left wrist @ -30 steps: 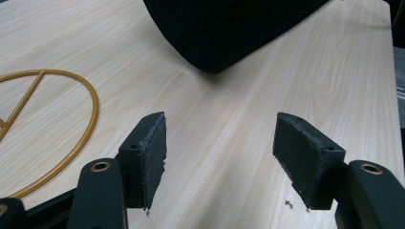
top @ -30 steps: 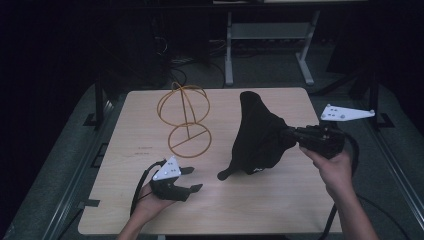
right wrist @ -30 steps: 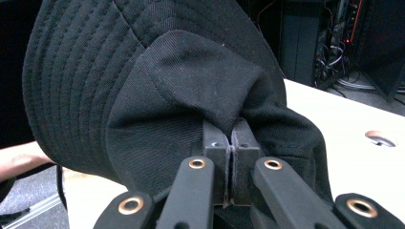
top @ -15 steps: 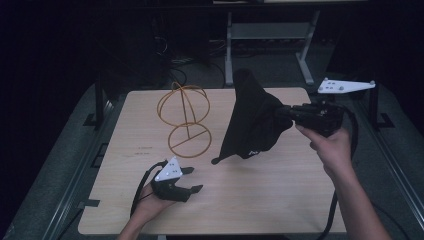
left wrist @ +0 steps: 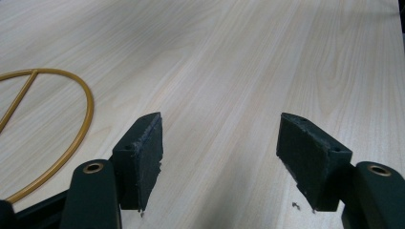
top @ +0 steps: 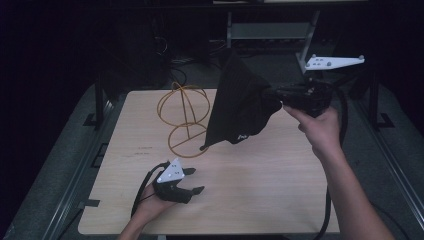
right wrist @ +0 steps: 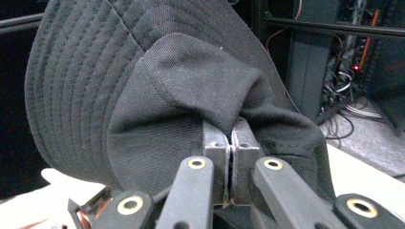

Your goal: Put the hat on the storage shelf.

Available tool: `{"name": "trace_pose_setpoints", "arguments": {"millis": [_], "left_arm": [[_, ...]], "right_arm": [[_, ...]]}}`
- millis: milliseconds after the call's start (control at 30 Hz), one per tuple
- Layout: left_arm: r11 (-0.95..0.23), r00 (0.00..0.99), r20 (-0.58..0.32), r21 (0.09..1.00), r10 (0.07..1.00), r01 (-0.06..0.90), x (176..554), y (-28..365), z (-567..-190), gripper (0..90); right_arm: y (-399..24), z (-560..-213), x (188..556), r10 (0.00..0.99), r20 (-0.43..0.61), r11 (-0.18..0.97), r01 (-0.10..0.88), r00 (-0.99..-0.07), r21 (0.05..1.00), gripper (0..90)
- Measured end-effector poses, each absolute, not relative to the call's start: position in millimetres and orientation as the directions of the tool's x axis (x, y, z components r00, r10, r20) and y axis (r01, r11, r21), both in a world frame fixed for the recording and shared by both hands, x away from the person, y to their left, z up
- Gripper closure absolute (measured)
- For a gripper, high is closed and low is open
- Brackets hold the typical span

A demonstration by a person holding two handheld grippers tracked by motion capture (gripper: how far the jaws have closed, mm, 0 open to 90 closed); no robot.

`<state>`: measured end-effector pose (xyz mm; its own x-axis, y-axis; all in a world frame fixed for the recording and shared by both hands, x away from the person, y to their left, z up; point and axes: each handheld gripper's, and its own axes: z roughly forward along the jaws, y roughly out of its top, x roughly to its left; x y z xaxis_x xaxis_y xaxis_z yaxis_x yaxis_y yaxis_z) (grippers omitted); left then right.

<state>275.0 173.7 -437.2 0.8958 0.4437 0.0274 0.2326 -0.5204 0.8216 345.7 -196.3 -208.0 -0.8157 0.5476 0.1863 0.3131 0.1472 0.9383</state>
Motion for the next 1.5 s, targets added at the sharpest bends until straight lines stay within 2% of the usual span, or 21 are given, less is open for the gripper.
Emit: {"name": "trace_pose_setpoints", "arguments": {"millis": [567, 1500], "left_arm": [[-0.525, 0.909, 0.025, 0.822, 0.417, 0.218, 272.4, 168.1, -438.9, 29.5], [-0.51, 0.908, 0.021, 0.833, 0.419, 0.216, 276.0, 165.1, -437.2, 29.4]], "right_arm": [[-131.8, -174.9, 392.8, 0.534, 0.189, 0.222, 0.353, -0.824, 0.909, 87.5], [-46.5, -172.5, 450.8, 0.527, 0.179, 0.297, 0.377, -0.831, 0.877, 86.9]]}}
